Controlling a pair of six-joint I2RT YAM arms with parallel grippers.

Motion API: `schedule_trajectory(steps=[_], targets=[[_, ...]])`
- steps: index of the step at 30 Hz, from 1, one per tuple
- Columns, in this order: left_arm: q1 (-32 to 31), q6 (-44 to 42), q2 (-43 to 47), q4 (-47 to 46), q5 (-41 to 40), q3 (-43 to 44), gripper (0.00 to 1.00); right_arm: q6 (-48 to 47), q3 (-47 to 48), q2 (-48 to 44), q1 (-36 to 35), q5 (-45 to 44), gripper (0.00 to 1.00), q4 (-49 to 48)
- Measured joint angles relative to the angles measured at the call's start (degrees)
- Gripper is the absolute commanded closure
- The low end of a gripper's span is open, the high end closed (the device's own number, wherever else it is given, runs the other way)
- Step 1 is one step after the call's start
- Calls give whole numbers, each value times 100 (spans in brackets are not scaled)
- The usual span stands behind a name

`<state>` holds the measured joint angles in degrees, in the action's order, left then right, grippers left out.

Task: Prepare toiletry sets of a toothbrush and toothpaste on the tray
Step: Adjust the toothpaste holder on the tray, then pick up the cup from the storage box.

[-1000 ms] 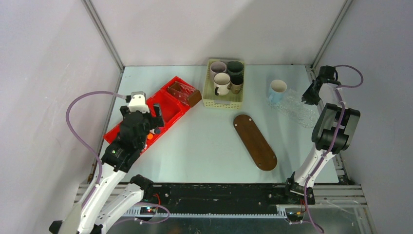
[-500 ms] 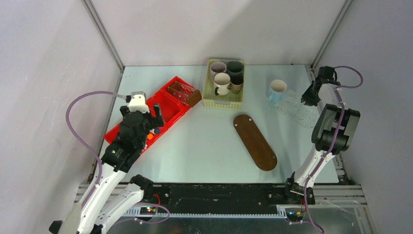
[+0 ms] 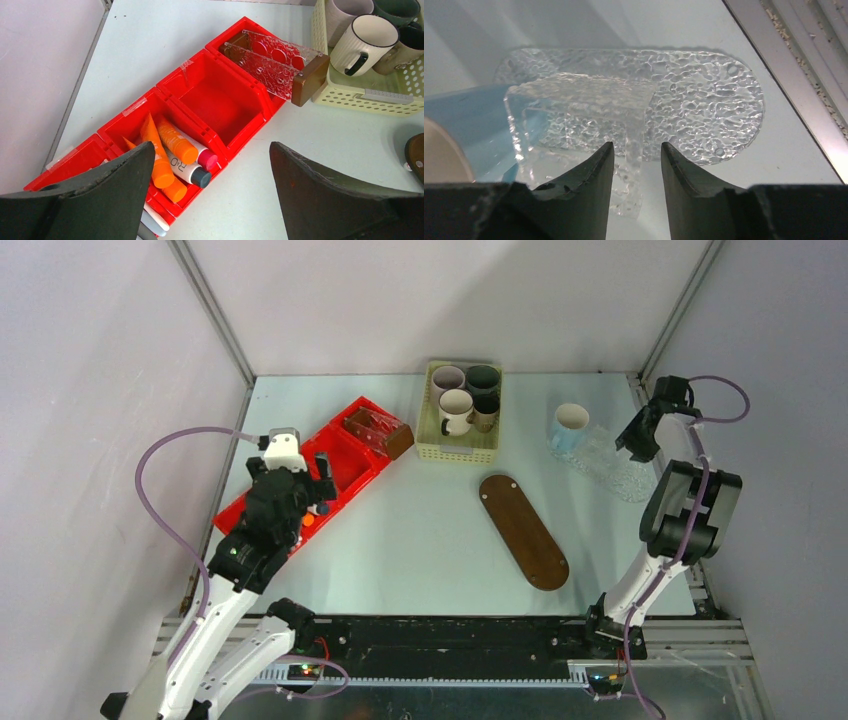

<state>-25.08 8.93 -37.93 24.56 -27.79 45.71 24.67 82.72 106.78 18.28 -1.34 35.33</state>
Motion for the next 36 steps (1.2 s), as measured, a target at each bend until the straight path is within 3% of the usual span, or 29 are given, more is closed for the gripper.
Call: schedule_trajectory(steps=[13, 20, 27, 36], targets=[[28, 2, -22, 0, 26, 0, 8, -205, -2, -1397, -127, -13, 40, -9], [66, 4, -114, 0, 103, 0, 8, -509, 11, -1781, -1008, 122, 38, -304], [83, 4, -269, 2, 107, 0, 7, -914, 219, -1572, -2277, 160, 38, -697], [140, 2, -345, 0, 96, 0, 7, -1294, 1263, -122, -3348, 13, 39, -1012]])
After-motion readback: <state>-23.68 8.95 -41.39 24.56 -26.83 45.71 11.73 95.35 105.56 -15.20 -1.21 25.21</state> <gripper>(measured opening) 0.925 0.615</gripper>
